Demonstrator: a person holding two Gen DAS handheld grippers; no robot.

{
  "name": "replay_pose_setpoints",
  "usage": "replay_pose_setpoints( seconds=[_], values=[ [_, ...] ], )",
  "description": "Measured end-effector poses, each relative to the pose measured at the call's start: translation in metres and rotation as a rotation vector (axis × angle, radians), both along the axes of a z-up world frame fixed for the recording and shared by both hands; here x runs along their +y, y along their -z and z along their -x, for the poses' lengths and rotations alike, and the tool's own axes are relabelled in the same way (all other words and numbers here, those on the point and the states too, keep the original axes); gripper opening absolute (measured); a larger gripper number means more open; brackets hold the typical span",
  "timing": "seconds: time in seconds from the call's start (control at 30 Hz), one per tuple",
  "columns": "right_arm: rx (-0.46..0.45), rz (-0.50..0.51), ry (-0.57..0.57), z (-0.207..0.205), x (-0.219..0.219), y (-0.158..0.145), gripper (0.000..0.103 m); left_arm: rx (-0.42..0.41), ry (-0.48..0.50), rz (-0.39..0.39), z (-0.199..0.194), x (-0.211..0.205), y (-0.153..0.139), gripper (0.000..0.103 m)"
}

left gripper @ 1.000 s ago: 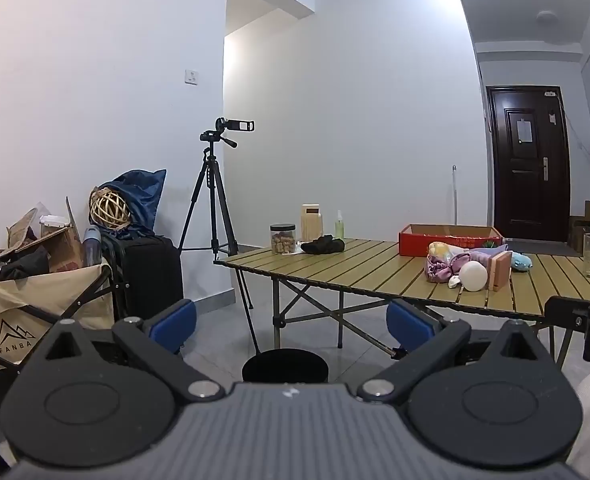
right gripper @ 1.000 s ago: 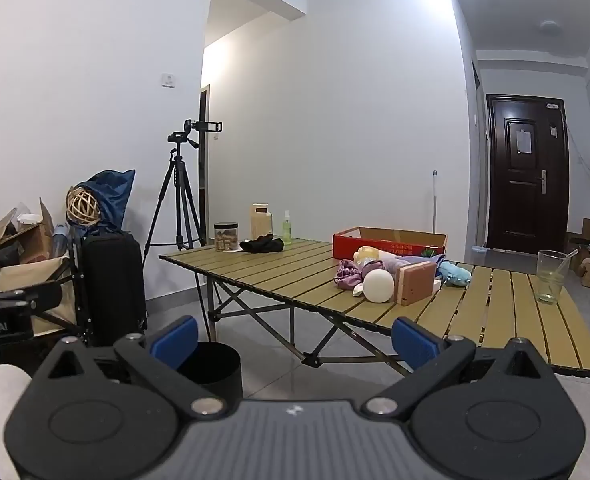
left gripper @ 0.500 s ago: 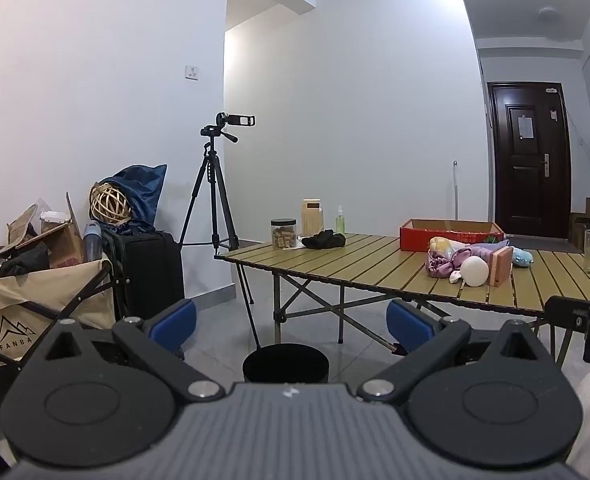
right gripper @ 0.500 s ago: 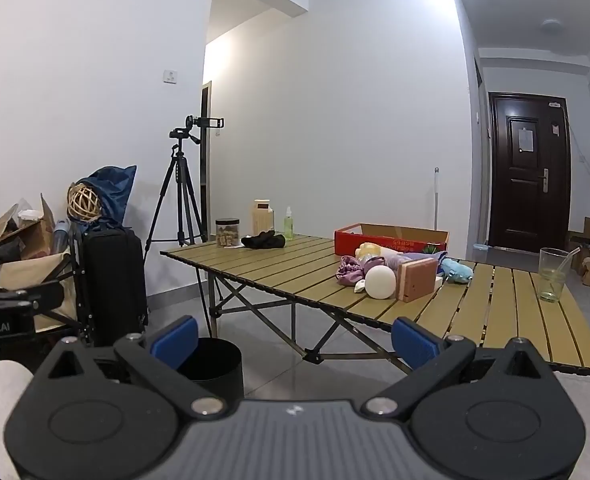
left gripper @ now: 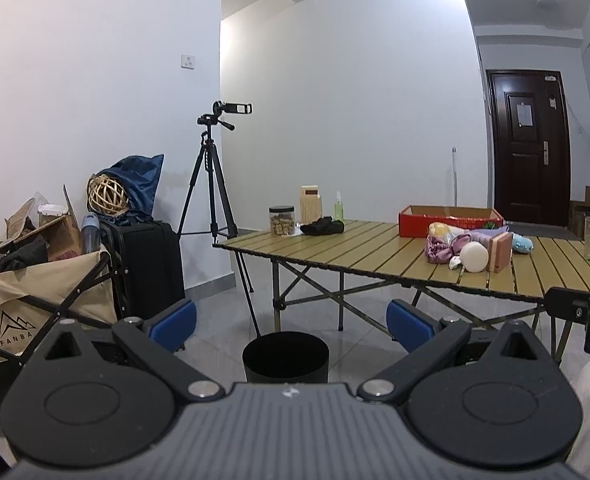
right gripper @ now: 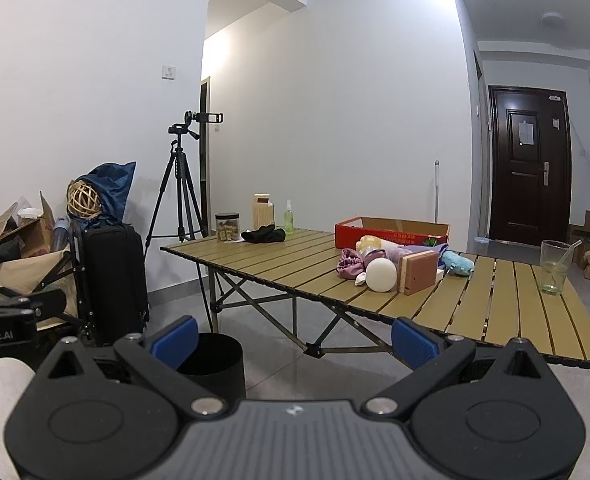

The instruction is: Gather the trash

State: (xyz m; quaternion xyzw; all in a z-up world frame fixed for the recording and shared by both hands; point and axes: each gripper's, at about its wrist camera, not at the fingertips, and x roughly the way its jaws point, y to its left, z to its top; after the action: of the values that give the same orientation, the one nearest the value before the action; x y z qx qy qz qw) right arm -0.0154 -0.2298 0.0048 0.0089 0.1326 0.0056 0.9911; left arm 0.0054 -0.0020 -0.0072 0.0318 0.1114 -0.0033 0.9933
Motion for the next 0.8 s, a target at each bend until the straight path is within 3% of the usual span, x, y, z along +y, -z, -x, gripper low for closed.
replay_pose_setpoints(
  seconds=[0.8],
  values=[
    [0.014,0.002,-0.016,-0.008,0.006,0.0035,0.103,0.038,-0.017,-0.002,-0.0032,0.0021,0.0048,0.103]
  ],
)
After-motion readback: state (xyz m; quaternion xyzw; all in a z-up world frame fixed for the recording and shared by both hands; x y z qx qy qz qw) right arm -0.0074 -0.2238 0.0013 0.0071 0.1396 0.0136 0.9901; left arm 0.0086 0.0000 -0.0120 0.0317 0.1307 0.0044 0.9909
